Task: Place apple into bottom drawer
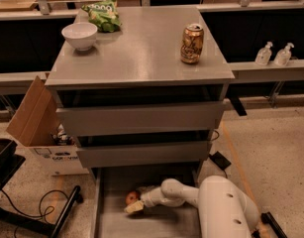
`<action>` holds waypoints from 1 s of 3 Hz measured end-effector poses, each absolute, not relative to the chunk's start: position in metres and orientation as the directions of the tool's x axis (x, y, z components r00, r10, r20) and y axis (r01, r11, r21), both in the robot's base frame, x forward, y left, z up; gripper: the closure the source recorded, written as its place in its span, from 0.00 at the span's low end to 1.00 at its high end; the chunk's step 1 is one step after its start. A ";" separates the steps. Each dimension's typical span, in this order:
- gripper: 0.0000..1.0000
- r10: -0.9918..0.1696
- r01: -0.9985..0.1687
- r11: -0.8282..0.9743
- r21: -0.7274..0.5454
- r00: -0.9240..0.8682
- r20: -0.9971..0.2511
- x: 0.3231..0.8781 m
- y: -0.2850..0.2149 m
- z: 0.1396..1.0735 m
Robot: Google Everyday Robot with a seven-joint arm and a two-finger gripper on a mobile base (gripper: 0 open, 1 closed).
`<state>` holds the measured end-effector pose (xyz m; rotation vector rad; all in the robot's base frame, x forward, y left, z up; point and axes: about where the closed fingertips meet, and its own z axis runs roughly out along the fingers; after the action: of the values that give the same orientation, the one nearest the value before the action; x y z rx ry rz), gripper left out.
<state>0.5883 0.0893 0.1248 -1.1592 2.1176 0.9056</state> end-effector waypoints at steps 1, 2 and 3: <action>0.00 -0.494 -0.869 0.399 0.293 -0.473 -0.730 0.588 0.090 0.125; 0.00 -0.499 -0.869 0.408 0.280 -0.469 -0.729 0.579 0.084 0.135; 0.00 -0.475 -0.839 0.511 0.185 -0.456 -0.753 0.592 0.042 0.188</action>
Offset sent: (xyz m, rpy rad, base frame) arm -0.0447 -0.0307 0.0563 -0.0614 -0.0521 -0.0400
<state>0.5916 0.0422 0.1878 -1.0689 2.1129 0.7328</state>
